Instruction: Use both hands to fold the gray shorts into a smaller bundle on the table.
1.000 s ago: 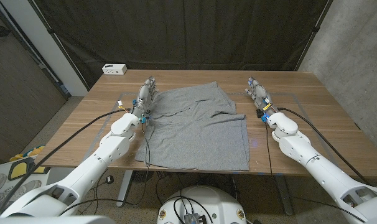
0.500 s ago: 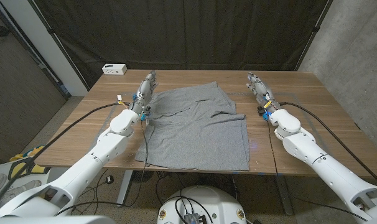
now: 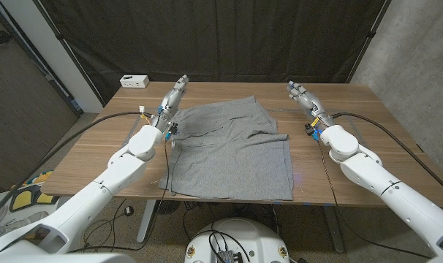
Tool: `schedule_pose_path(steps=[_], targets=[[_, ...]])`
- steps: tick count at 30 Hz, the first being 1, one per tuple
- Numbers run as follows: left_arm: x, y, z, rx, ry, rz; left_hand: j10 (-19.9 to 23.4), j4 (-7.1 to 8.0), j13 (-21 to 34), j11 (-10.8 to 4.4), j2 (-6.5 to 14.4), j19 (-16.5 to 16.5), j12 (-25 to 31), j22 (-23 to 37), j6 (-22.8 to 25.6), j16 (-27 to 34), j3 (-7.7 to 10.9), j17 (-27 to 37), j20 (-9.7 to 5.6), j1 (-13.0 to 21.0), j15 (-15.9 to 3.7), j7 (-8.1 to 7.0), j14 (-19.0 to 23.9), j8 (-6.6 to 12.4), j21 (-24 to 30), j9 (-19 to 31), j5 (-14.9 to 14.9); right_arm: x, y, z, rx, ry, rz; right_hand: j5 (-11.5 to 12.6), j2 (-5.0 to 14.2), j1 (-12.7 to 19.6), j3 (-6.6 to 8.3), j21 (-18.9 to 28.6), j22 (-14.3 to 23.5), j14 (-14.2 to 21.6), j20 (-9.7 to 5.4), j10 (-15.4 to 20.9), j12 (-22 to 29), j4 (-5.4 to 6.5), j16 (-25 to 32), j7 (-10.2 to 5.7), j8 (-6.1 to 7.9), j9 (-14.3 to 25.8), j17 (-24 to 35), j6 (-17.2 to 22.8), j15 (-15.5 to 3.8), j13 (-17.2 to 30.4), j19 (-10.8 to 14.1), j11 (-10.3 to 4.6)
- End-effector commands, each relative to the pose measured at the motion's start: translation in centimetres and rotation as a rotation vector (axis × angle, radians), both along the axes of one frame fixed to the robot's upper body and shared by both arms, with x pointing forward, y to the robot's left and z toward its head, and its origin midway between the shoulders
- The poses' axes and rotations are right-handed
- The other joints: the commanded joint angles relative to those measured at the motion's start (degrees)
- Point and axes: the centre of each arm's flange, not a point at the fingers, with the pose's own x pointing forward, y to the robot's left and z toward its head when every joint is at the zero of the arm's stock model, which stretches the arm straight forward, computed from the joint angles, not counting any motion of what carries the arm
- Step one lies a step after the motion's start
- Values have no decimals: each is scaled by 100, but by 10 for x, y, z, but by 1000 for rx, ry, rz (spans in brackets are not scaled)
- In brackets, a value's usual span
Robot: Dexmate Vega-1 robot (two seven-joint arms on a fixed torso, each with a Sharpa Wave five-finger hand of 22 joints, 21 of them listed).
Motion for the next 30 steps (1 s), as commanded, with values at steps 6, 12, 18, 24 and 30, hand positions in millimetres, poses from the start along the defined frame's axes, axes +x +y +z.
schedule_pose_path(steps=[6, 12, 18, 24, 30], targets=[[-57, -14, 9, 162, -189, 228, 622, -402, 23, 318, 225, 182, 82, 25, 520, 48, 209, 17, 593, 484, 337, -58, 427, 69, -4, 23, -376, -47, 20, 14, -258, -86, -141, -73, 24, 233, 89, 57, 28, 306, 176, 206, 28, -207, 83, -46, 35, 16, 17, 187, 27, 32, 158, 27], [-74, -20, 9, 216, -243, 278, 924, -602, 27, 357, 241, 319, 113, 32, 728, 40, 318, 18, 699, 707, 403, -97, 678, 47, 5, 26, -548, -59, 24, 15, -324, -101, -178, -116, 59, 316, 120, 89, 34, 501, 248, 344, 40, -294, 123, -118, 67, 20, 33, 362, 1, 36, 299, 1], [-89, -24, 8, 269, -273, 307, 1018, -676, 29, 378, 245, 348, 112, 36, 804, 7, 357, 19, 723, 787, 364, -104, 696, 35, 0, 27, -611, -72, 29, 14, -390, -105, -208, -133, 86, 354, 137, 93, 36, 563, 258, 426, 48, -330, 129, -168, 83, 22, 41, 464, -14, 38, 346, -9], [-103, -27, 4, 309, -290, 326, 1035, -709, 30, 381, 245, 357, 101, 37, 832, -6, 373, 18, 732, 821, 354, -103, 703, 27, -5, 28, -639, -86, 36, 10, -439, -126, -249, -140, 96, 371, 144, 94, 37, 589, 259, 457, 48, -346, 131, -181, 89, 23, 45, 511, -33, 38, 368, -22], [-119, -27, -1, 343, -299, 346, 1041, -742, 31, 373, 242, 360, 86, 39, 854, -17, 386, 18, 736, 852, 347, -103, 711, 18, -11, 29, -665, -103, 43, 2, -498, -128, -282, -147, 107, 397, 154, 96, 38, 630, 256, 502, 48, -370, 134, -199, 97, 25, 48, 576, -53, 39, 398, -46]])
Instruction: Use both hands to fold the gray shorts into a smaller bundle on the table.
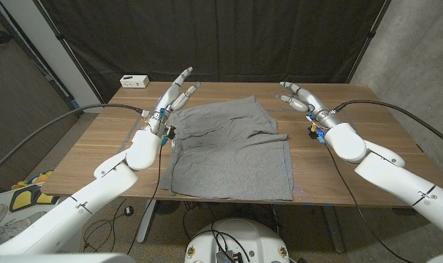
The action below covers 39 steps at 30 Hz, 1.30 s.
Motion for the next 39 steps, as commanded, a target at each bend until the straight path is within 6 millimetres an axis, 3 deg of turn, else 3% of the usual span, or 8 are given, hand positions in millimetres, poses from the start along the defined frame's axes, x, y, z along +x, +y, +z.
schedule_pose_path(steps=[1, 22, 39], targets=[[-34, -4, -7, 78, -43, 56, 46, -64, 24, 16, -16, 27, -2, 24, 41, -19, 24, 17, 17, 76, -18, -10, 12, -30, -13, 30, -24, -32, 12, -10, -121, -28, -81, -6, 14, 65, 6, 49, 11, 77, 6, 91, 52, -44, 35, -10, 30, 26, 24, 65, -36, 13, 74, -30], [-82, -2, -36, 148, -65, 116, 49, -173, 27, 3, -40, -38, -58, 28, 79, -59, 53, 17, 31, 168, -35, -35, -6, -67, -67, 33, -95, -86, 25, -45, -175, -42, -148, -17, 29, 115, 23, 40, 10, 145, 1, 183, 47, -90, 34, -35, 30, 29, 29, 169, -76, 15, 113, -61], [-94, 0, -55, 192, -57, 148, 147, -285, 28, -34, -105, -105, -63, 26, 168, -77, 51, 18, 28, 240, -42, -79, -31, -67, -122, 34, -134, -103, 36, -70, -223, -33, -210, -17, 24, 186, 46, 50, 10, 234, -10, 287, 48, -154, 36, -60, 28, 31, 25, 265, -114, 16, 202, -100]])
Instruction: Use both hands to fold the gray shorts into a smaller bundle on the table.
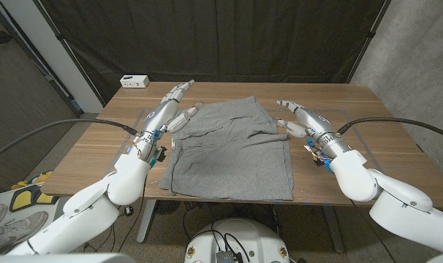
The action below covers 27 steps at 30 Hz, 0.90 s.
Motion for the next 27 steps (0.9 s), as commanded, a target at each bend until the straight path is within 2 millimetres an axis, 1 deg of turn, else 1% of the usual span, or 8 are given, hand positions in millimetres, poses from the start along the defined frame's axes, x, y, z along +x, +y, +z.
schedule_pose_path(steps=[1, 14, 27], targets=[[-11, 1, -15, 30, 9, 19, 111, -70, 30, 8, 5, -54, 4, 27, 56, -8, 8, 17, 24, 88, -13, -18, 5, 4, -13, 35, -6, -14, 9, -19, -25, 13, -34, -18, 24, 67, 30, 50, 11, 70, -1, 47, 47, -47, 36, -2, 29, 32, 26, 68, -17, 17, 50, -3], [-20, 4, -29, 53, 34, 37, 204, -141, 31, 3, -19, -68, 12, 27, 91, -6, 10, 17, 24, 138, -1, -13, 16, -4, -38, 36, -18, -30, 14, -41, -44, 50, -59, -19, 27, 93, 34, 40, 12, 93, -8, 99, 44, -67, 29, -2, 24, 34, 30, 113, -35, 18, 60, -14], [-32, 11, -45, 56, 76, 72, 286, -207, 34, 19, -43, -83, 14, 29, 132, -7, 3, 18, 21, 178, -3, -10, 20, -9, -62, 37, -27, -36, 18, -60, -50, 112, -50, -22, 37, 96, 32, 33, 12, 106, -16, 130, 39, -67, 27, -10, 15, 35, 37, 130, -38, 19, 68, -7]])
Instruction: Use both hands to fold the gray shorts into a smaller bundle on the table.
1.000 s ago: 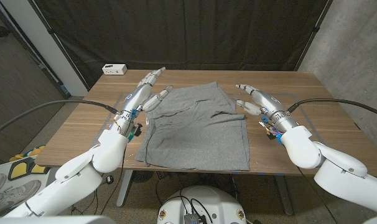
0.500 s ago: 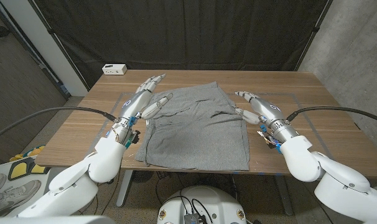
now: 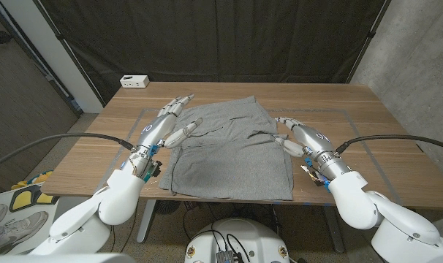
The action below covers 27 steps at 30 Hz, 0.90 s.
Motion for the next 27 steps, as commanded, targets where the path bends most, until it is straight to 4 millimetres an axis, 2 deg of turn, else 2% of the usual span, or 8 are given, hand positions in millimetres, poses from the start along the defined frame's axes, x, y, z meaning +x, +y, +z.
schedule_pose_path(steps=[1, 15, 27], targets=[[-10, 6, -15, 6, 39, 31, 69, -49, 34, 7, 2, -23, 13, 30, 50, -9, 23, 18, 22, 74, -4, -11, 17, -11, -19, 7, -28, -7, 3, -18, -7, 50, -1, 0, 7, 67, 9, 33, 13, 56, 7, 70, 38, -44, 27, 11, 14, 7, 9, 48, -6, 19, 29, -3], [-16, 13, -32, 6, 93, 67, 115, -111, 37, 12, -8, -44, -2, 36, 136, -9, 16, 18, 19, 113, -1, 12, 18, -1, -45, 9, -32, -10, 4, -35, -20, 96, -9, -3, 18, 71, 8, 26, 14, 59, 10, 89, 30, -42, 21, 9, 3, 8, 15, 60, -3, 20, 34, 6], [-12, 19, -48, 27, 167, 82, 202, -159, 39, 8, -5, -52, 6, 41, 244, -9, 14, 19, 27, 147, -1, 37, 20, 17, -63, 10, -33, -14, 9, -49, -12, 130, -8, -4, 25, 82, 11, 20, 14, 63, 0, 114, 26, -46, 15, 11, -6, 9, 18, 69, -5, 21, 39, 15]])
